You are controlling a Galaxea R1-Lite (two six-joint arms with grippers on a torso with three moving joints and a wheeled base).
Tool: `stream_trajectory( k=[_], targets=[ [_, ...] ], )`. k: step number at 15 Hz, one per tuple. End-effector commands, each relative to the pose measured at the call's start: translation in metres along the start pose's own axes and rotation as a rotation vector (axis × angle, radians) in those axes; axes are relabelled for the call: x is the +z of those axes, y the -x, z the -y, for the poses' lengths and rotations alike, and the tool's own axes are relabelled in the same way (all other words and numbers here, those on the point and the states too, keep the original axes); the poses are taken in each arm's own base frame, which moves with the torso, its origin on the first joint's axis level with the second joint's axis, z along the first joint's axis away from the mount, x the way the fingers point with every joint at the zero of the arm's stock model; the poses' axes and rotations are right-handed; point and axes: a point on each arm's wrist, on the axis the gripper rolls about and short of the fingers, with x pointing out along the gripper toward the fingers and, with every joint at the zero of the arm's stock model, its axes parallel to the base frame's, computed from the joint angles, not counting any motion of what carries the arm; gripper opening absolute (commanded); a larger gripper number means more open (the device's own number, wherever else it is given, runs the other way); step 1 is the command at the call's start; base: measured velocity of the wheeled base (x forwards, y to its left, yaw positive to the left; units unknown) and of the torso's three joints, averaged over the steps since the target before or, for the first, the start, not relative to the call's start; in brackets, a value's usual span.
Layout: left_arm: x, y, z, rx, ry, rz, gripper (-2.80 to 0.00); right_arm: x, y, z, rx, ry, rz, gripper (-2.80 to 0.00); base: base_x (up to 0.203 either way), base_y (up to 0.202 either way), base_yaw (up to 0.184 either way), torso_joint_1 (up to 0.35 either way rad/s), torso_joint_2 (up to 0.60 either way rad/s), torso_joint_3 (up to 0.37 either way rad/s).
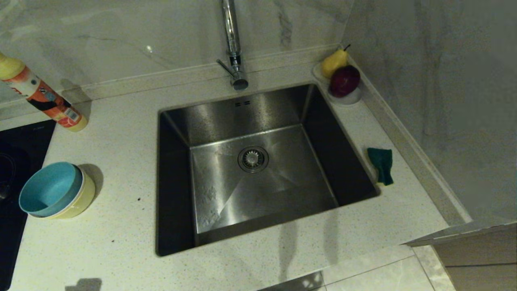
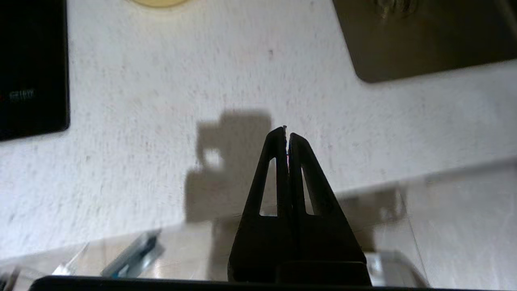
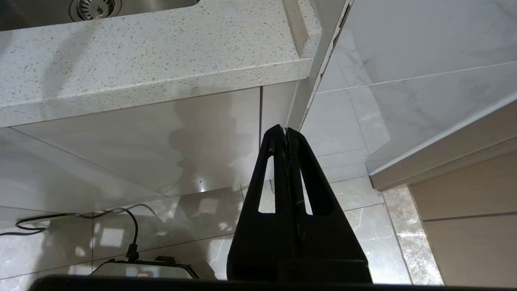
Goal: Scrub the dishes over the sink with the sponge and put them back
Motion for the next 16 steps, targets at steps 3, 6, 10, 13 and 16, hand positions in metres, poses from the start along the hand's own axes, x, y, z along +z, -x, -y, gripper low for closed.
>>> stream_trajectory(
  k=[3, 6, 10, 13, 16],
  targets=[
    [-0.009, -0.0038, -0.0004, 0.008, -0.011, 0.025, -2.8, 0.0, 0.0001, 0.0, 0.001, 0.0, 0.002, -2.8, 0.0, 0.0, 0.0, 0.0, 0.0, 0.0],
    [-0.009, -0.0038, -0.0004, 0.009, -0.005, 0.025, -2.8, 0.0, 0.0001, 0.0, 0.001, 0.0, 0.002, -2.8, 0.0, 0.0, 0.0, 0.0, 0.0, 0.0],
    [-0.009, -0.0038, -0.0004, 0.009, -0.005, 0.025, -2.8, -0.0001, -0.0001, 0.0, 0.001, 0.0, -0.002, -2.8, 0.0, 0.0, 0.0, 0.0, 0.0, 0.0],
    [-0.009, -0.0038, -0.0004, 0.009, -0.005, 0.025, -2.8, -0.0001, 0.0, 0.0, 0.001, -0.002, -0.001, -2.8, 0.0, 0.0, 0.0, 0.0, 0.0, 0.0],
    [-0.009, -0.0038, -0.0004, 0.009, -0.005, 0.025, -2.8, -0.0001, 0.0, 0.0, 0.001, 0.001, -0.001, -2.8, 0.0, 0.0, 0.0, 0.0, 0.0, 0.0]
  ],
)
